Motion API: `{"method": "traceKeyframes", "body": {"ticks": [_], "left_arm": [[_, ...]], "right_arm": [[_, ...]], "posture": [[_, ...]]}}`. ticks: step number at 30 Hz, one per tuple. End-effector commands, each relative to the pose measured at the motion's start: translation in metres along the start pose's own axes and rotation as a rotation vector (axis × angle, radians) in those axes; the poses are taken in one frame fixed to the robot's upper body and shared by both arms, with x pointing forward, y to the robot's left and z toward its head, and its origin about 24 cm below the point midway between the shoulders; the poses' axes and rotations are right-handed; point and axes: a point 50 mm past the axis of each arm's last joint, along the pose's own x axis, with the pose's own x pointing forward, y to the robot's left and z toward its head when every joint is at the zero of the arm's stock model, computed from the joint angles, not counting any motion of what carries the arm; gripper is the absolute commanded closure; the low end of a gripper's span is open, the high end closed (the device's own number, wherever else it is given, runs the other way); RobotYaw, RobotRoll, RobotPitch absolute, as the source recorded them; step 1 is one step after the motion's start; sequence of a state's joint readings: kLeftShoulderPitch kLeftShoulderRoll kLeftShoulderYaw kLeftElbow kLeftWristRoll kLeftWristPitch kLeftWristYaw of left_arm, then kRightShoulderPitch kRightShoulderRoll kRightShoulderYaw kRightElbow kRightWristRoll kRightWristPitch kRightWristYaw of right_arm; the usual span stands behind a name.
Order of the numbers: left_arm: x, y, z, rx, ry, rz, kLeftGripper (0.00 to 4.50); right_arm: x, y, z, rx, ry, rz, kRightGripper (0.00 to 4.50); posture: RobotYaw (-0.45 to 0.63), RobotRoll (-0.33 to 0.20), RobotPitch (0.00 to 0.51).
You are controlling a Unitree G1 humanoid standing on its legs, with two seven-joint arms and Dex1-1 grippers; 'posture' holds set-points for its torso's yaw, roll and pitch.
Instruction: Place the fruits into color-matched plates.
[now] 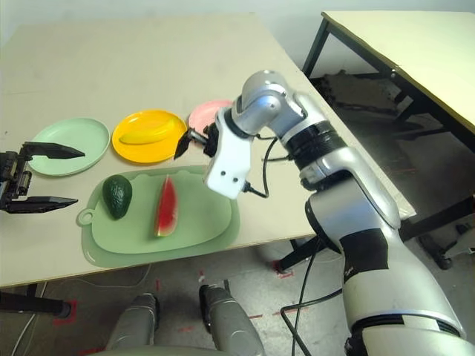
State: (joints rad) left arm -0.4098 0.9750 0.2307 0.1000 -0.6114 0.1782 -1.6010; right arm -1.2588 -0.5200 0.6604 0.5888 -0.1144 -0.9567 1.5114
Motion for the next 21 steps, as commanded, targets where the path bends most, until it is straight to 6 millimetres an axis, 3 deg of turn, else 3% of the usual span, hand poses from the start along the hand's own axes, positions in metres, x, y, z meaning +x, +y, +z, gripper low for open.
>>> {"method": "traceKeyframes", "body": {"ticks": [1,12,21], "left_arm": [[-0.002,0.002,-0.002,0.009,0.038,-0.007,0.00],[-0.007,0.000,-0.011,-0.018,0.083,-0.003,0.00],[-0.003,-0.007,-0.015,-0.045,0.110,-0.048,0.00]], "right_arm": [[0.015,-0.003,0.009,0.024,-0.043,0.029,0.06],[0.035,-0.009,0.008,0.099,0.036,0.111,0.06],[0.050,-0.016,0.018,0.075,-0.009,0.132,0.06]], "posture": [[0.02,0.000,0.151],[0.03,0.000,0.163],[0.04,0.000,0.167]]}}
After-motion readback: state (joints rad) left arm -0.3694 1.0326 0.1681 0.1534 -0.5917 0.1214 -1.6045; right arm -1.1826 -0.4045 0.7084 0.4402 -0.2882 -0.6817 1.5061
